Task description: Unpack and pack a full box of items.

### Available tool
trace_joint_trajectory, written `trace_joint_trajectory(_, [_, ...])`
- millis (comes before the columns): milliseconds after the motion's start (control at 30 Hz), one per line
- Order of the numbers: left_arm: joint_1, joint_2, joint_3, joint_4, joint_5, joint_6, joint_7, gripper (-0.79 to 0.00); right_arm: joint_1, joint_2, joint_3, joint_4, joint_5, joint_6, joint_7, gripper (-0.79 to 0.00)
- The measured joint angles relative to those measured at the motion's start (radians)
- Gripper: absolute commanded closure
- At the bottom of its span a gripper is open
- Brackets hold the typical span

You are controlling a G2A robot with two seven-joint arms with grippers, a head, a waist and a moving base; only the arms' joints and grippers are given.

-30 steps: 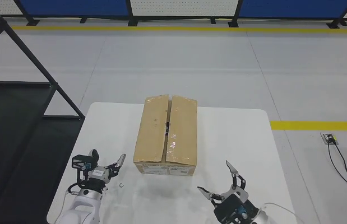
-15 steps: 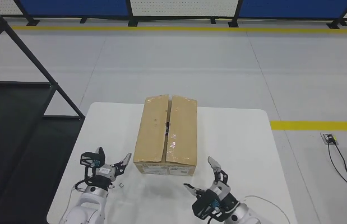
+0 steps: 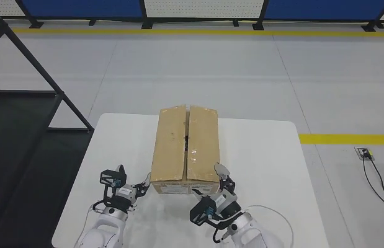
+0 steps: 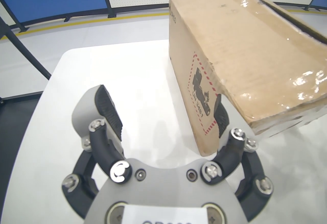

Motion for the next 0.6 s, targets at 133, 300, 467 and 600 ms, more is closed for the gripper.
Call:
trace_joint_trajectory(133, [0.006,-0.002,0.011,-0.006,0.013,-0.007,0.003,-0.785,0.022,-0.009,-0.012,0.022,-0.034,0.019,0.015,-0.785])
trace_joint_trajectory(300, [0.014,-0.004,0.020,-0.011,0.022,-0.014,0.007,-0.785,0.028,-0.018,-0.025,0.031,-0.106,0.075,0.044,-0.785])
trace_joint_trajectory(467, [0.024,-0.005,0.024,-0.019,0.029,-0.020,0.016,-0.785,0.033,-0.027,-0.034,0.036,-0.148,0.087,0.074,-0.785])
trace_joint_trajectory(600, [0.033,-0.006,0.017,-0.029,0.028,-0.016,0.032,-0.785,0.037,-0.033,-0.033,0.047,-0.157,0.088,0.078,-0.785])
